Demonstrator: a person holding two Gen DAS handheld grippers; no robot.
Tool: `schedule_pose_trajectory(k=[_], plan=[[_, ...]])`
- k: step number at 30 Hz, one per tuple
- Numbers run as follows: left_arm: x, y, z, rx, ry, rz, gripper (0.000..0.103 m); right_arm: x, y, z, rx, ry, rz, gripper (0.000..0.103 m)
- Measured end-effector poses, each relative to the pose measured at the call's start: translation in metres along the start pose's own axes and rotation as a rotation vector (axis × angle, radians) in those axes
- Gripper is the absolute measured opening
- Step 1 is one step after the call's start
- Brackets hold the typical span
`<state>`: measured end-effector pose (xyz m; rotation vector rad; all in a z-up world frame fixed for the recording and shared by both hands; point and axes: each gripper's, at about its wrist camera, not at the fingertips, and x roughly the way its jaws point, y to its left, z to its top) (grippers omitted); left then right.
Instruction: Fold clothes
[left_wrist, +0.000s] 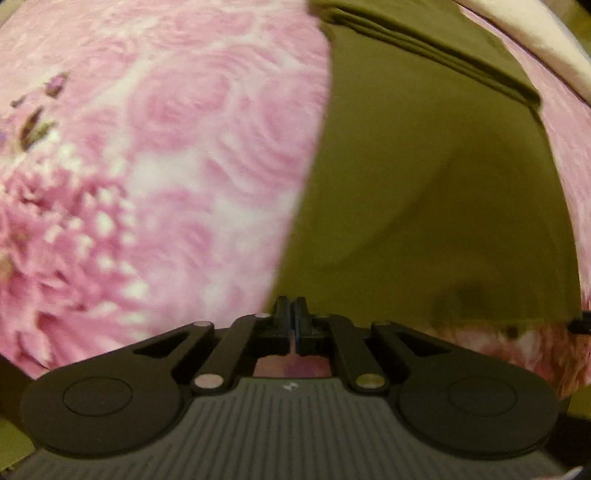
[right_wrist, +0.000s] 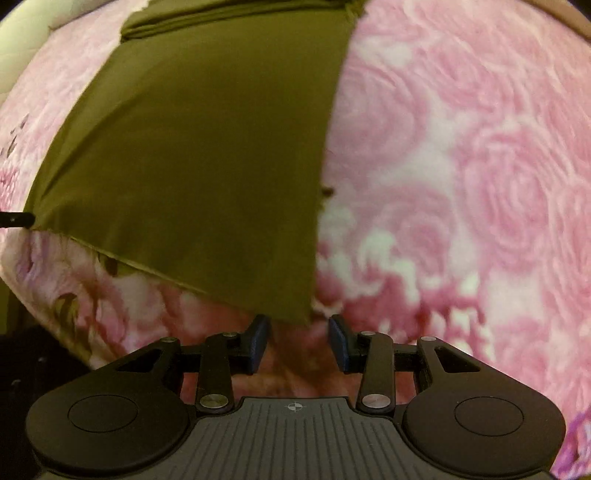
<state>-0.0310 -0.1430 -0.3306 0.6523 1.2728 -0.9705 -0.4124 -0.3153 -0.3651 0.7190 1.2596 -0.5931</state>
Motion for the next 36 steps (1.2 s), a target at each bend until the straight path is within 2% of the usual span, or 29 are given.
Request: schedule_pose_trajectory(k=[2, 4, 7, 8, 13, 15, 19, 24, 28, 31, 32, 34, 35, 36], plan=[[-0.01, 0.006, 0.029, -0.028, -0.085, 0.008, 0.004, -0.006, -0.014, 0.018, 0.049, -0.02, -0.014, 0.04], [-0.011, 0.01, 0.067, -0.037, -0.158, 0.011, 0.006, -0.014, -0.034, 0.051, 0.107, -0.118, -0.01, 0.04], [0.01, 0.005, 0.129, -0.029, -0.234, -0.05, 0.019, -0.014, -0.058, 0.115, 0.142, -0.256, -0.003, 0.04], [0.021, -0.001, 0.152, -0.012, -0.255, -0.081, 0.02, -0.011, -0.066, 0.138, 0.143, -0.298, -0.001, 0.04], [0.079, -0.052, 0.263, 0.113, -0.319, -0.222, 0.025, 0.013, -0.077, 0.277, 0.059, -0.454, 0.064, 0.04], [0.102, -0.071, 0.304, 0.142, -0.318, -0.258, 0.026, 0.023, -0.069, 0.322, 0.028, -0.467, 0.081, 0.04], [0.134, -0.092, 0.364, 0.125, -0.311, -0.294, 0.031, 0.046, -0.07, 0.391, 0.038, -0.475, 0.148, 0.04], [0.162, -0.101, 0.405, 0.105, -0.294, -0.324, 0.035, 0.073, -0.078, 0.447, 0.092, -0.455, 0.229, 0.04], [0.18, -0.106, 0.421, 0.107, -0.278, -0.345, 0.037, 0.09, -0.08, 0.473, 0.138, -0.447, 0.287, 0.04], [0.186, -0.112, 0.428, 0.149, -0.28, -0.366, 0.038, 0.099, -0.076, 0.483, 0.141, -0.442, 0.316, 0.04], [0.187, -0.114, 0.429, 0.165, -0.28, -0.375, 0.036, 0.1, -0.076, 0.484, 0.137, -0.445, 0.324, 0.04], [0.188, -0.116, 0.43, 0.178, -0.275, -0.403, 0.018, 0.1, -0.074, 0.486, 0.129, -0.452, 0.339, 0.039], [0.188, -0.117, 0.43, 0.181, -0.271, -0.418, 0.006, 0.101, -0.074, 0.486, 0.118, -0.452, 0.348, 0.016], [0.188, -0.117, 0.43, 0.184, -0.267, -0.433, 0.006, 0.101, -0.073, 0.486, 0.107, -0.451, 0.356, 0.007]])
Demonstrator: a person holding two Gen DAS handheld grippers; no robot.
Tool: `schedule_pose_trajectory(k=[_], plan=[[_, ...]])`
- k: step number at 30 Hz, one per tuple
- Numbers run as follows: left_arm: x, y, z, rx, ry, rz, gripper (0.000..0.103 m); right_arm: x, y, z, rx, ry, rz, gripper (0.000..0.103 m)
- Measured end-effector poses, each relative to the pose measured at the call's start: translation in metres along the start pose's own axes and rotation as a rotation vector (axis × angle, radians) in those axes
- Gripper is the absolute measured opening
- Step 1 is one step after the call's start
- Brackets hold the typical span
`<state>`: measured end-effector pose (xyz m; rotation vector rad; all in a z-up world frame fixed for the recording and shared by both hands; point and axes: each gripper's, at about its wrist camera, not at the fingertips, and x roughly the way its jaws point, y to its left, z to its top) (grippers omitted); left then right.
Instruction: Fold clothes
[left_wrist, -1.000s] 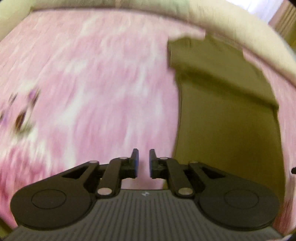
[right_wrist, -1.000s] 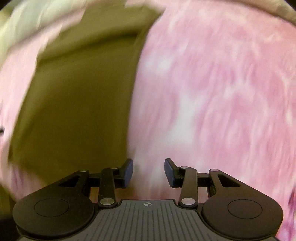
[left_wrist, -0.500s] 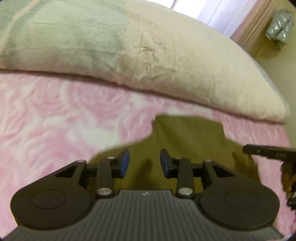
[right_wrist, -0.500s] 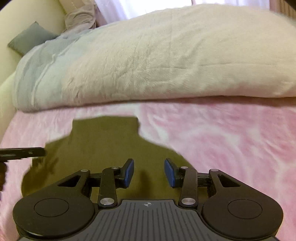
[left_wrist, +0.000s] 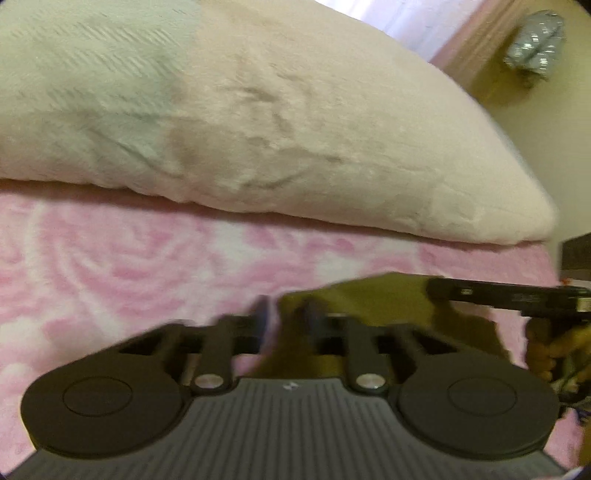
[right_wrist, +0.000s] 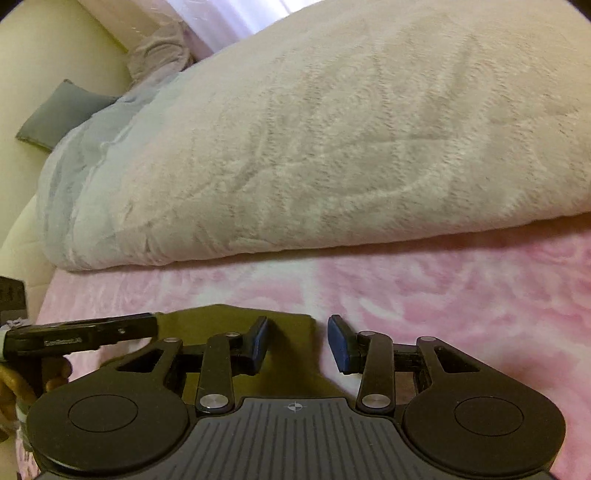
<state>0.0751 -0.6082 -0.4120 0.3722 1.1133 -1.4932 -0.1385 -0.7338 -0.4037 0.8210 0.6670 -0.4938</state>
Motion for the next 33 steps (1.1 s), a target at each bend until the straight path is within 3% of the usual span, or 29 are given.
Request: schedule_pose_trajectory(k=[4, 9, 13, 16, 19, 21, 25, 27, 30, 33], plan=[[-0.006, -0.002, -0.002, 0.017, -0.027, -0.017, 0.004, -0.009, 0.004, -0.006, -0.034, -0.042, -0.011, 0.007], [-0.041, -0.02, -0.021, 0.128, -0.142, -0.046, 0.004, -0.041, 0.025, -0.021, -0.157, -0.137, 0.007, 0.007], [-0.078, -0.042, -0.063, 0.307, -0.197, -0.035, 0.003, -0.084, 0.052, -0.067, -0.341, -0.194, 0.004, 0.007], [-0.096, -0.044, -0.099, 0.343, -0.145, -0.029, 0.003, -0.097, 0.066, -0.111, -0.451, -0.121, -0.024, 0.007], [-0.106, -0.04, -0.122, 0.327, -0.065, -0.025, 0.004, -0.101, 0.065, -0.136, -0.418, 0.03, -0.038, 0.008], [-0.115, -0.038, -0.123, 0.294, -0.058, -0.039, 0.004, -0.104, 0.063, -0.145, -0.374, 0.1, -0.06, 0.008], [-0.127, -0.04, -0.098, 0.217, -0.174, -0.068, 0.004, -0.121, 0.064, -0.124, -0.234, -0.013, -0.088, 0.008], [-0.119, -0.047, -0.084, 0.204, -0.195, -0.052, 0.005, -0.127, 0.065, -0.109, -0.153, -0.089, -0.068, 0.008], [-0.093, -0.058, -0.079, 0.239, -0.137, -0.022, 0.005, -0.114, 0.075, -0.099, -0.099, -0.132, -0.045, 0.008], [-0.067, -0.061, -0.103, 0.239, -0.035, 0.025, 0.005, -0.083, 0.077, -0.109, -0.081, -0.047, -0.083, 0.008]])
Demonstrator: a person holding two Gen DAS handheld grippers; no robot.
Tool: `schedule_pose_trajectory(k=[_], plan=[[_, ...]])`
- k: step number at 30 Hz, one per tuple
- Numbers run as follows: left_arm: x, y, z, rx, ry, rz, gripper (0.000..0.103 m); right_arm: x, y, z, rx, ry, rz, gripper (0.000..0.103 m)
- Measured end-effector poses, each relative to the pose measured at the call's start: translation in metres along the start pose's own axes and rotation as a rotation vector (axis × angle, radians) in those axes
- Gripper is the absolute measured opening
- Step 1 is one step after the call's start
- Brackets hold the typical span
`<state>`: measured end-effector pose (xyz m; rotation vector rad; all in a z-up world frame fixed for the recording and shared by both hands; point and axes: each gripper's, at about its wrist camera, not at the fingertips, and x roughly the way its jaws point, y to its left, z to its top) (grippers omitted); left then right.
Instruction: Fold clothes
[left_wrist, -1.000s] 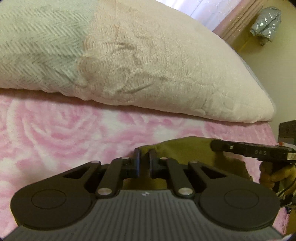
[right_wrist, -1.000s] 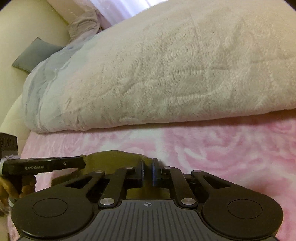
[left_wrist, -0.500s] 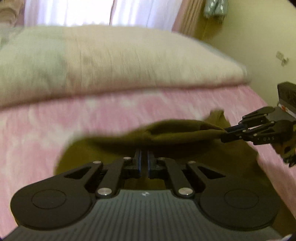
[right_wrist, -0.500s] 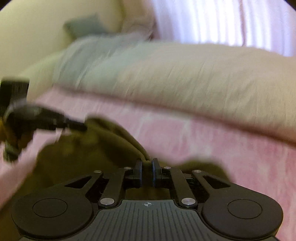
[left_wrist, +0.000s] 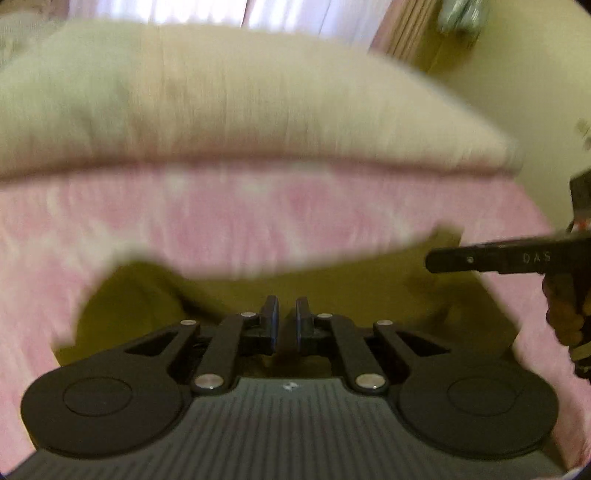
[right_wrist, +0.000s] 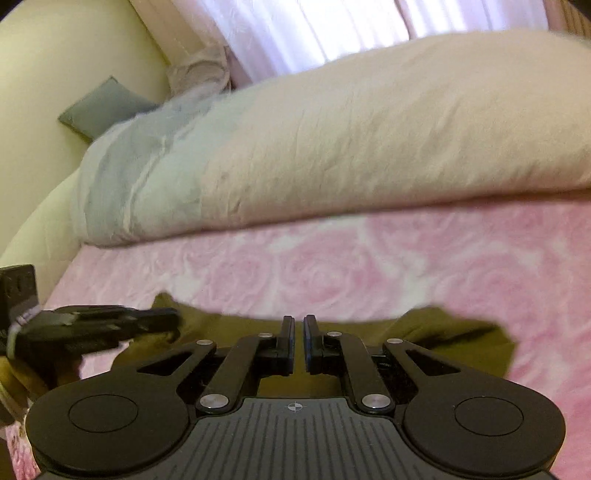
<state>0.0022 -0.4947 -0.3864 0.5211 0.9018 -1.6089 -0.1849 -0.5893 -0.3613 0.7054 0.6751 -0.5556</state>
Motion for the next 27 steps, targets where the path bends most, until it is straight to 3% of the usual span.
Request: schedule_pose_trajectory(k=[2, 5, 8, 10, 14, 15, 19, 22, 27], plan=[[-0.002, -0.01, -0.018, 0.022, -0.031, 0.036, 0.005, 0.021, -0.003, -0.014, 0.001, 0.079, -0.055, 0.007], [-0.014, -0.017, -0.015, 0.065, -0.058, 0.066, 0.006, 0.013, -0.004, -0.016, -0.001, 0.048, -0.056, 0.008], [-0.026, -0.007, 0.003, 0.06, -0.162, 0.129, 0.007, -0.006, 0.005, 0.0, -0.051, -0.057, -0.096, 0.008], [-0.027, 0.007, 0.015, 0.011, -0.189, 0.195, 0.007, -0.013, 0.003, 0.012, -0.067, -0.119, -0.129, 0.008], [-0.01, 0.038, 0.009, -0.04, -0.082, 0.319, 0.006, 0.003, -0.028, 0.006, -0.024, -0.063, -0.252, 0.008], [-0.01, 0.043, 0.002, -0.051, -0.086, 0.313, 0.006, 0.009, -0.039, 0.0, -0.006, -0.042, -0.275, 0.007], [-0.026, 0.042, 0.004, -0.071, -0.149, 0.313, 0.005, -0.006, -0.051, -0.008, 0.091, -0.11, -0.231, 0.008], [-0.042, 0.034, 0.003, -0.119, -0.216, 0.314, 0.011, -0.025, -0.042, -0.009, 0.099, -0.208, -0.239, 0.008], [-0.067, 0.005, -0.023, -0.091, -0.18, 0.352, 0.012, -0.037, -0.039, -0.029, 0.091, -0.125, -0.318, 0.008]])
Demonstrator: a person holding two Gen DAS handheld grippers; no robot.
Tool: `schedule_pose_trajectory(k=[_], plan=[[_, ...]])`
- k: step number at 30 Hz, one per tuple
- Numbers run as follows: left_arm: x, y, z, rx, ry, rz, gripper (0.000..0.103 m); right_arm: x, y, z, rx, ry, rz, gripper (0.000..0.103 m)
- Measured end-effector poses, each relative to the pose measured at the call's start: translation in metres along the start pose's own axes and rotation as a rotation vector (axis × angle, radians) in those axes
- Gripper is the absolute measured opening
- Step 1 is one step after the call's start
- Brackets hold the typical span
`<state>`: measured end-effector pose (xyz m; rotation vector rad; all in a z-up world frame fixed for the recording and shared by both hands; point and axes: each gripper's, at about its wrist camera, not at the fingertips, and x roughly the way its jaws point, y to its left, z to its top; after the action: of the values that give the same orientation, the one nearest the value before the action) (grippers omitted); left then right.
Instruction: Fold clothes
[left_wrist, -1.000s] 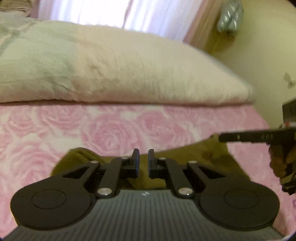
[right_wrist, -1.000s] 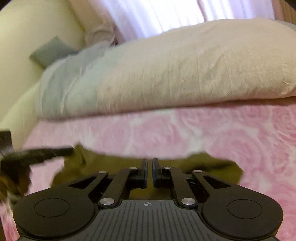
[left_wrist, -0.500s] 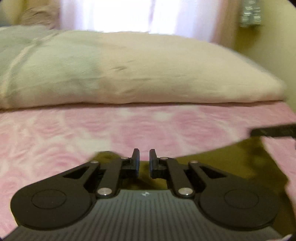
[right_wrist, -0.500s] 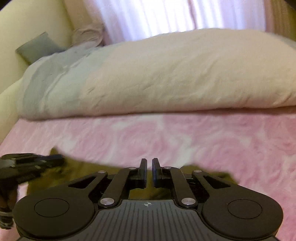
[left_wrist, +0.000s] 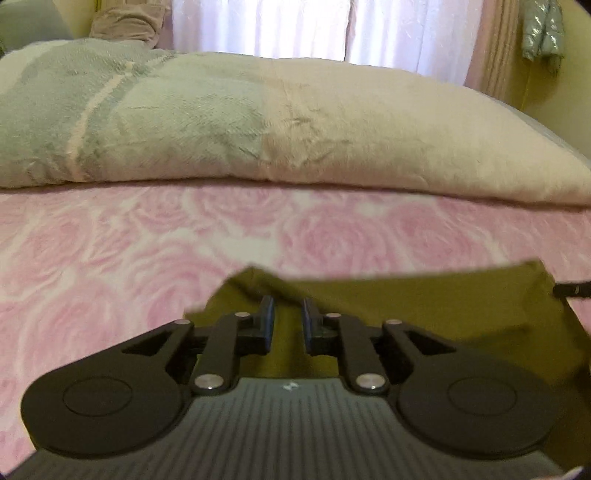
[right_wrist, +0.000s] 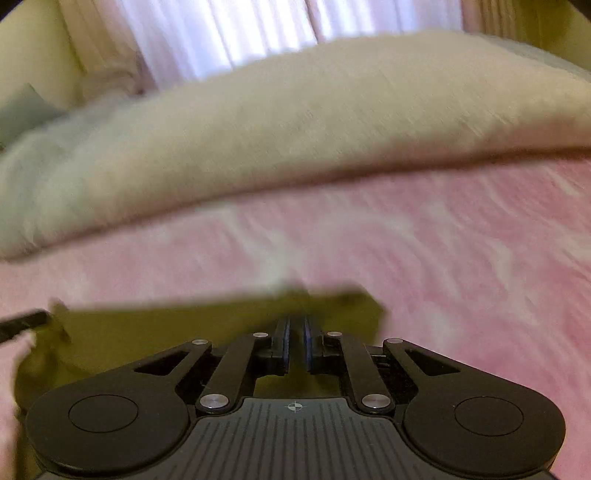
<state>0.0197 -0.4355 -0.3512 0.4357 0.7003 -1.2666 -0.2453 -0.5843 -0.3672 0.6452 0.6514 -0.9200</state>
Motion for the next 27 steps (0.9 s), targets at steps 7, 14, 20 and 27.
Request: schedule_pose_trajectory(k=[7, 14, 20, 27], plan=[[-0.093, -0.023, -0.086, -0.006, 0.137, -0.046, 0.012, -0.072, 0.017, -0.07, -0.07, 0.083, 0.08, 0.008], [-0.157, -0.028, -0.167, 0.048, 0.278, 0.01, 0.012, -0.141, 0.035, -0.179, -0.24, 0.251, -0.023, 0.008], [-0.208, -0.019, -0.201, 0.03, 0.402, -0.014, 0.012, -0.215, 0.029, -0.25, -0.121, 0.373, -0.103, 0.008], [-0.273, -0.006, -0.181, -0.021, 0.402, -0.071, 0.014, -0.267, 0.06, -0.267, 0.118, 0.378, -0.151, 0.008]])
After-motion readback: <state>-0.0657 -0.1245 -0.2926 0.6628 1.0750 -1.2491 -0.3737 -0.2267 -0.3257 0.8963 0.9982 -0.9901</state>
